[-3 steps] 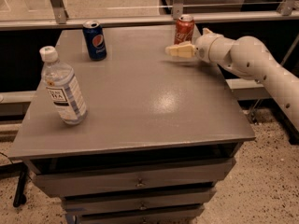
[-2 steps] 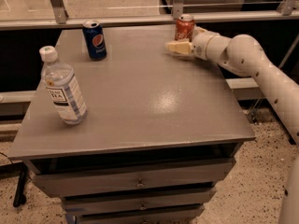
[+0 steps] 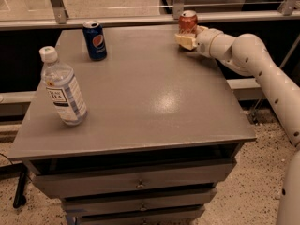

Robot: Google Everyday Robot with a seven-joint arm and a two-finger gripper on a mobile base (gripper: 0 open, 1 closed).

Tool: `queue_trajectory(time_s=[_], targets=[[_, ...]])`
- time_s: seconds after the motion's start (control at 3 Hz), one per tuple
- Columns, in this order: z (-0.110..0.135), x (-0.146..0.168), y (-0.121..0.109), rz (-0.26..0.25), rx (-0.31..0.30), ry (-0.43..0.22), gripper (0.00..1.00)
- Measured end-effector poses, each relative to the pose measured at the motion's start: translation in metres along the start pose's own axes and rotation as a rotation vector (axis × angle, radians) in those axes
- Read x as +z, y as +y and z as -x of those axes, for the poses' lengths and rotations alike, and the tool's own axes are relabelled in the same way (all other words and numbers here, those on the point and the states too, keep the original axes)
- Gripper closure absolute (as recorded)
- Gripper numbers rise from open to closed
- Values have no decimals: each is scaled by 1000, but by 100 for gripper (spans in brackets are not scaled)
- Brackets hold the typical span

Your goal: Knock coke can over

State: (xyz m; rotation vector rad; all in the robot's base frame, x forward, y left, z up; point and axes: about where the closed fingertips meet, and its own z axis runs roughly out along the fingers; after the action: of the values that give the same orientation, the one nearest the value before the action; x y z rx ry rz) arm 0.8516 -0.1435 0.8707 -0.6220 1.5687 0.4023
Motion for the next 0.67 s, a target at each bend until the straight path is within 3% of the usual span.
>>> queue_trajectory(time_s=[0.33,0.67], targets=[[16,-11,21,56,3,-30,88],[49,-16,49,158,-103,-35,100]])
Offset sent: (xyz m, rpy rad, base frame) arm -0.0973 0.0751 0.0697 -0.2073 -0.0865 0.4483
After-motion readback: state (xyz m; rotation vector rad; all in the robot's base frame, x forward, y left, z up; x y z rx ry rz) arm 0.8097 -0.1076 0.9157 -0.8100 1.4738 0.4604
